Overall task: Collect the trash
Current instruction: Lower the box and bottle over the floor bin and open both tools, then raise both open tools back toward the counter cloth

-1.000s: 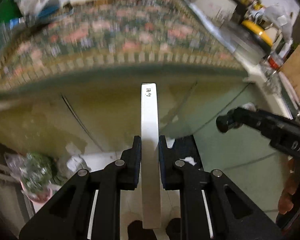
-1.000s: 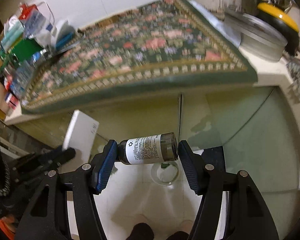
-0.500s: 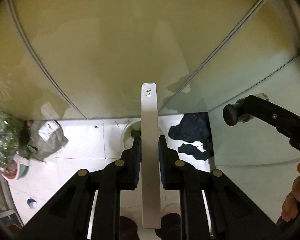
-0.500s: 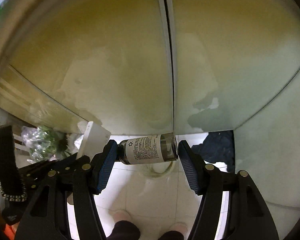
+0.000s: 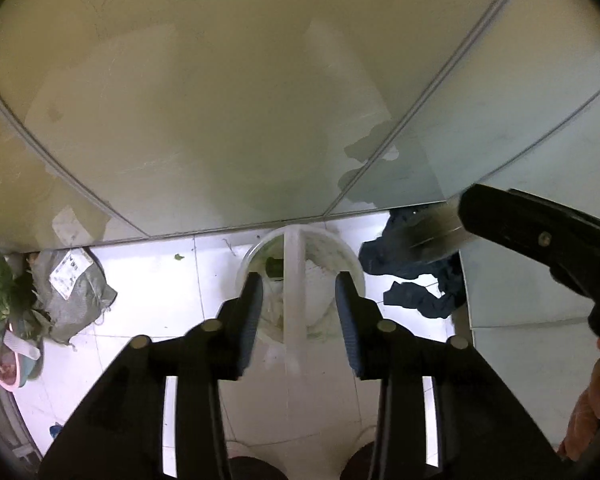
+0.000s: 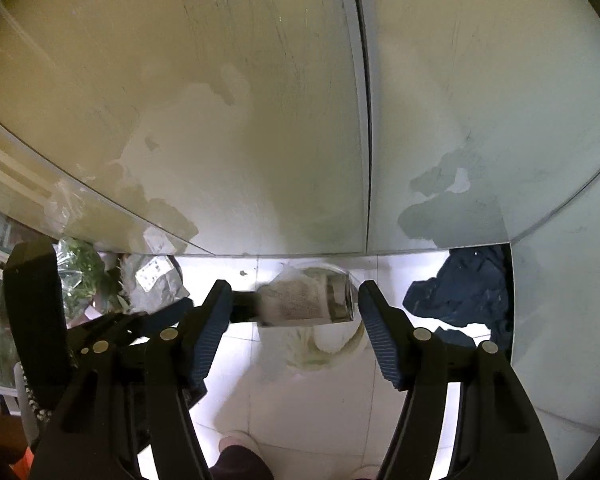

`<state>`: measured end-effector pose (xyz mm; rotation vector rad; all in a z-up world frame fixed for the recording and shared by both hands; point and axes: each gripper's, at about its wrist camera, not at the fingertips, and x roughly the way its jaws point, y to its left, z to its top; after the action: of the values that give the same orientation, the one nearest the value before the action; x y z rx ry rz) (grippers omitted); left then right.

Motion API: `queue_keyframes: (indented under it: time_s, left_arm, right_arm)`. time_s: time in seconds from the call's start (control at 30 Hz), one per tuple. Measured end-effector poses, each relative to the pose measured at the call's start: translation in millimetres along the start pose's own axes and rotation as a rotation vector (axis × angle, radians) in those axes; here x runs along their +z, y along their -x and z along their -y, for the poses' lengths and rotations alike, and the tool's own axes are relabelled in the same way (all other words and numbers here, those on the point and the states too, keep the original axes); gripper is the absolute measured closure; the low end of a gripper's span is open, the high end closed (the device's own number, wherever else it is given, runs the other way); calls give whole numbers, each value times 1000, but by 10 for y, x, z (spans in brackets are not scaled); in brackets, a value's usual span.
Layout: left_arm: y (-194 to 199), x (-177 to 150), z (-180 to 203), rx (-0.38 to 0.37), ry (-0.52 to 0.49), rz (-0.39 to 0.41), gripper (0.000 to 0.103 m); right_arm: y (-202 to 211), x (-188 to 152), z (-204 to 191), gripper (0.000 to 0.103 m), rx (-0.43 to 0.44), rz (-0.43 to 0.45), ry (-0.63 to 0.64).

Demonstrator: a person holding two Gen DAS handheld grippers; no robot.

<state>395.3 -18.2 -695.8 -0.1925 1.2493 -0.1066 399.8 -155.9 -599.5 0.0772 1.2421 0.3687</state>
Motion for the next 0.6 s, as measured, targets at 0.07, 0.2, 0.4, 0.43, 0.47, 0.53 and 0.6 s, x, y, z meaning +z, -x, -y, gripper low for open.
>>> queue_keyframes:
  time_s: [0.07,0.2,0.4,0.43,0.47,0.53,0.6]
  left_arm:
    - [32,-5,-63,-7,17,-11,65]
    - [221,-8,-112,18,25,-12,65]
    - [814,54,-71,33,23,9,65]
    - [920,77,-46,31,25,12,65]
    - [1082,106,-23,28,26,19,65]
    - [1364,157,22,23,26,34,65]
    - [1696,219,84,19,23,49,65]
  right_arm:
    - [2,-6,-8,36,-12,-2,6]
    - [110,15,-80,34,-20,-11,17]
    - [462,87,-170,34,-47,-9,20]
    - [604,105,-206,34,-51,-7,20]
    - [663,112,-212,34,-53,-6,21]
    - [923,148,-279,34,-60,-2,19]
    - [1164,187,-342,34,-63,7,22]
